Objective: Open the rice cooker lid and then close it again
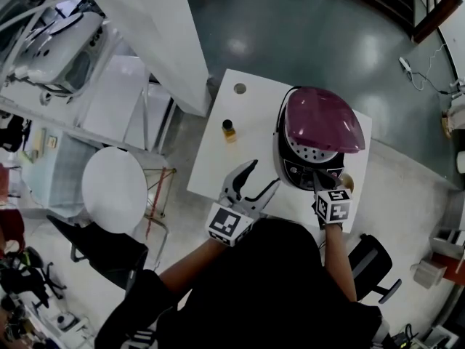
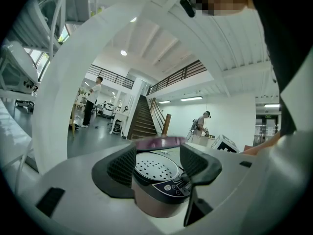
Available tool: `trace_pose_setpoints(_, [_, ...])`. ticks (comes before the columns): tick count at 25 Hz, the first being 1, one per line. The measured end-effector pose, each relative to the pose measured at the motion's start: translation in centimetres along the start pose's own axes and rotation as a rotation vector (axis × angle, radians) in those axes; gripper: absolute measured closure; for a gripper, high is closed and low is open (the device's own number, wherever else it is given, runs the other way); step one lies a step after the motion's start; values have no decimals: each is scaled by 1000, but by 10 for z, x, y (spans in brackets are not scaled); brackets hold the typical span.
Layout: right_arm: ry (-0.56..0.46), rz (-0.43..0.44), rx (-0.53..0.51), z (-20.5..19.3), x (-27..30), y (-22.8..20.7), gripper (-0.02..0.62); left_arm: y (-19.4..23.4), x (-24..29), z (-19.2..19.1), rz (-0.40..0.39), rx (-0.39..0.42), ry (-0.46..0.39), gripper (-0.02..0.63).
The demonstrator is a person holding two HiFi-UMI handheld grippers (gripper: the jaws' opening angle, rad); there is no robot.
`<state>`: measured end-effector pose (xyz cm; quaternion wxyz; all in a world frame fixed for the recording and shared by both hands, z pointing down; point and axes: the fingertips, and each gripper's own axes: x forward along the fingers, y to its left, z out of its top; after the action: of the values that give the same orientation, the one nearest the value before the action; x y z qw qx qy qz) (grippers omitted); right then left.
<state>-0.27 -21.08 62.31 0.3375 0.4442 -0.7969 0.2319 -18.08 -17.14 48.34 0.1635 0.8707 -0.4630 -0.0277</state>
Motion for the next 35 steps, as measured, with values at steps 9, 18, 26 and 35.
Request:
trace_pose_setpoints(9, [-22,16,64,0,2,-4,597,-18,-1,-2,-36,-8,0,345])
trace_pose_setpoints(18, [-30,28,99,1,-1,-3,597,-22,-10,-10,-30,-10,12,345])
trace_pose_setpoints(26, [-36,-30,22,7,1,-6,595,-18,-17,-16,-19,-39,-6,345])
trace_pose_setpoints(35, [-121,4,27,18,-20,9,595,-12,-14,-17,-13,-21,-13,345])
